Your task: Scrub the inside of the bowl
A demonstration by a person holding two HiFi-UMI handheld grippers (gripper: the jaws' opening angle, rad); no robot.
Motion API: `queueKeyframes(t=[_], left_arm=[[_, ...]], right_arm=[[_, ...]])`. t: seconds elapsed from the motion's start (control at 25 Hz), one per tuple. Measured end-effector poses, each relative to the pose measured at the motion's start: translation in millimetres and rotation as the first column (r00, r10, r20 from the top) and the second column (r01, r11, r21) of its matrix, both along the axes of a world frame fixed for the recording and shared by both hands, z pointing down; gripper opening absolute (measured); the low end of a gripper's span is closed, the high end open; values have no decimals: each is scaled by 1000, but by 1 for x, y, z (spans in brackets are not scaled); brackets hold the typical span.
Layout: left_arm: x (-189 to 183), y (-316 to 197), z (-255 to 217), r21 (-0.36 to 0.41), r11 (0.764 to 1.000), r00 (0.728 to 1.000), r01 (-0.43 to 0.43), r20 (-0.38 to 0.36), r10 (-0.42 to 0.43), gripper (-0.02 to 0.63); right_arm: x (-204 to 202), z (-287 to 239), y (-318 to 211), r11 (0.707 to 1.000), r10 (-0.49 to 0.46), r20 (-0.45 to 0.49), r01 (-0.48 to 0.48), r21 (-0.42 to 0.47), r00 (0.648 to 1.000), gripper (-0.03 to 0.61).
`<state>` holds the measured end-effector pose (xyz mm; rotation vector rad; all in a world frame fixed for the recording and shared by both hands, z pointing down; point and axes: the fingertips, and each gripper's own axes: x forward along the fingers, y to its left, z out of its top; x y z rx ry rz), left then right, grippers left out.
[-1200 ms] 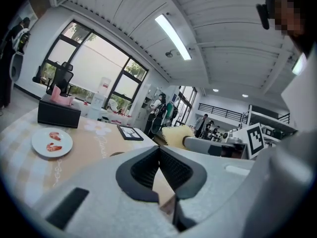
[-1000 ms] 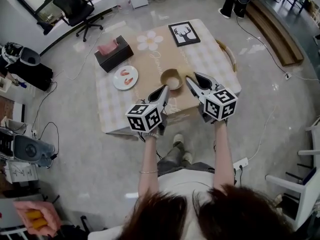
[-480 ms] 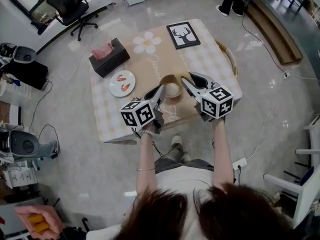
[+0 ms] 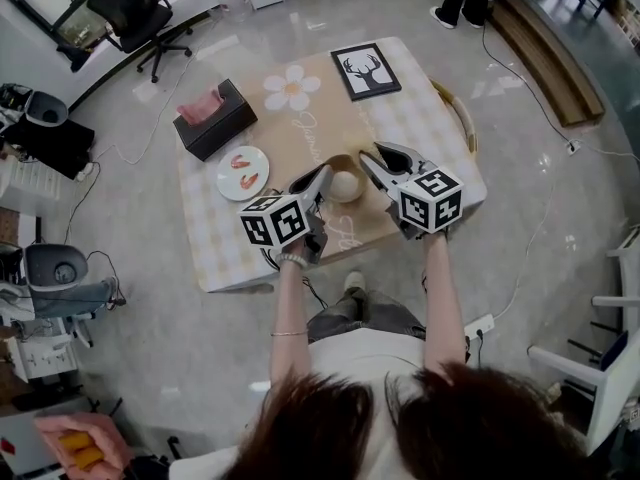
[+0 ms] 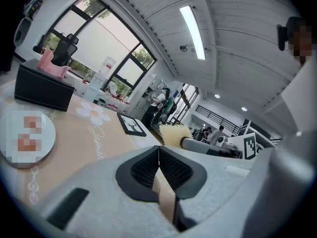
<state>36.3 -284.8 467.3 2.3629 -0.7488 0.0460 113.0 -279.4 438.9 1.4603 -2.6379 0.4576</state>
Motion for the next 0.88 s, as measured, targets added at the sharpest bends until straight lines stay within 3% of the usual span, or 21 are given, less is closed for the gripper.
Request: queueKeyframes(t=[0.28, 0.48, 0.88], left_arm=[[-12, -7, 17, -70, 997, 999, 40, 3, -40, 14], [-20, -11, 25, -139, 986, 994, 88, -54, -97, 15], [-25, -6, 50, -257, 952, 977, 169, -83, -196, 54]], right_arm=[[-4, 14, -11, 998, -52, -47, 50, -38, 998, 94], [-9, 21, -22, 987, -153, -104, 146, -73, 983, 94], [-26, 42, -31, 911, -410, -264, 378, -166, 873, 94]])
